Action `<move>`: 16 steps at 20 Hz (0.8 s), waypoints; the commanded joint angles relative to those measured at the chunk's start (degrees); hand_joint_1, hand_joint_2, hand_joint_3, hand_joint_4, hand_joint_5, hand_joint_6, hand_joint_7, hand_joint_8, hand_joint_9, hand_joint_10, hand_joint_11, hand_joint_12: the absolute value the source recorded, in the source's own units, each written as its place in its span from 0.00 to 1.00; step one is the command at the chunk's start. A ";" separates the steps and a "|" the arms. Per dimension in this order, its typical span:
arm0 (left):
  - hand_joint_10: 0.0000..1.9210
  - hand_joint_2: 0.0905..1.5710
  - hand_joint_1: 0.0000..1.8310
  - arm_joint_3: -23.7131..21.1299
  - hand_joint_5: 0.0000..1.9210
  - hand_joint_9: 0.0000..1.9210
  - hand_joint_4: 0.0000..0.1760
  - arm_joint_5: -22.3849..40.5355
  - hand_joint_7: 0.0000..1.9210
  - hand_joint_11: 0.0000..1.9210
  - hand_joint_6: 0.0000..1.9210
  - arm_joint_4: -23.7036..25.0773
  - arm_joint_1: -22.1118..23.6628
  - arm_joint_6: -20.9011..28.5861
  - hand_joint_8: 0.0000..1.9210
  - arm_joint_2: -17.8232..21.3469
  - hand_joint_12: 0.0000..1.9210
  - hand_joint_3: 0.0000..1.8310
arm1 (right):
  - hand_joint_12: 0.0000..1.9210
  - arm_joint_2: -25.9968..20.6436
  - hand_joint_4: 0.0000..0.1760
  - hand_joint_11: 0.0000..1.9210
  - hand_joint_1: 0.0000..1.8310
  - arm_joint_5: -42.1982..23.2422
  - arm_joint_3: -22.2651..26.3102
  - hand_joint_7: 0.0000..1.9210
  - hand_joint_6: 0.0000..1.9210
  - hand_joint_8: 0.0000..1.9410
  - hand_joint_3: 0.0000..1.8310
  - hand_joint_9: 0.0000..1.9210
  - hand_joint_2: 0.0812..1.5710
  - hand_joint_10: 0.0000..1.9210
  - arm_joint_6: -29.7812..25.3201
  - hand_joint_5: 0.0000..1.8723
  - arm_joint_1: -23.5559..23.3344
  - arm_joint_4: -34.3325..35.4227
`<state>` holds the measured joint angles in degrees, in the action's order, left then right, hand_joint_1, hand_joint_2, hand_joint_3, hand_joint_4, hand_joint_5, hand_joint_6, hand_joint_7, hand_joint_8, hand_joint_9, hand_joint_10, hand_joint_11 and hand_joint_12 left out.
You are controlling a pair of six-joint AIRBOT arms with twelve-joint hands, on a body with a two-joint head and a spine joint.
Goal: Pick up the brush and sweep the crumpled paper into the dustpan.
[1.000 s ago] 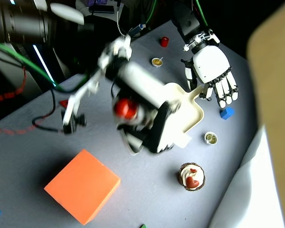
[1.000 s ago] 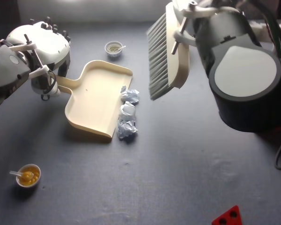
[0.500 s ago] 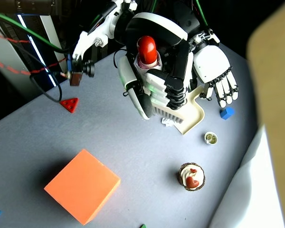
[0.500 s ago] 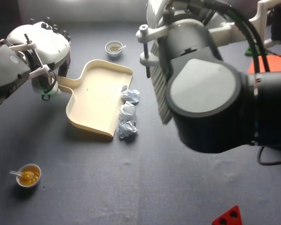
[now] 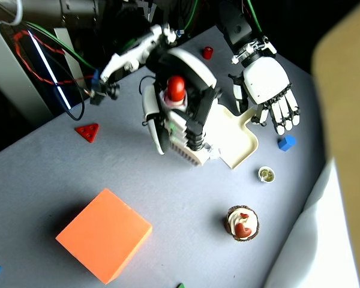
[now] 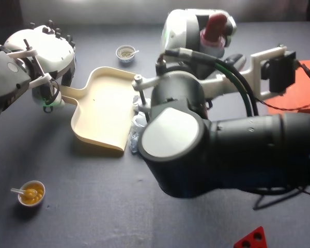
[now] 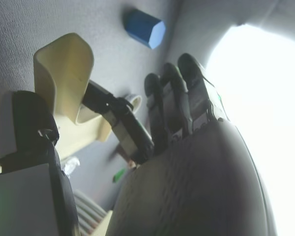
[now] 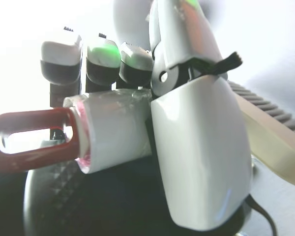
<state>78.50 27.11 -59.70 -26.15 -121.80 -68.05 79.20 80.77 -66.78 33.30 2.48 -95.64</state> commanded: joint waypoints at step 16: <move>0.00 0.65 0.64 -0.78 0.58 0.15 0.00 5.90 0.18 0.03 0.39 1.65 0.06 -0.35 0.00 0.66 0.21 0.00 | 1.00 9.22 0.99 0.63 0.73 3.32 -7.98 0.59 1.00 1.00 0.00 0.63 0.71 1.00 -1.19 0.56 -1.50 -8.10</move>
<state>77.71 27.97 -60.05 -26.37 -121.82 -67.94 88.77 81.28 -74.67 31.20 2.39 -97.21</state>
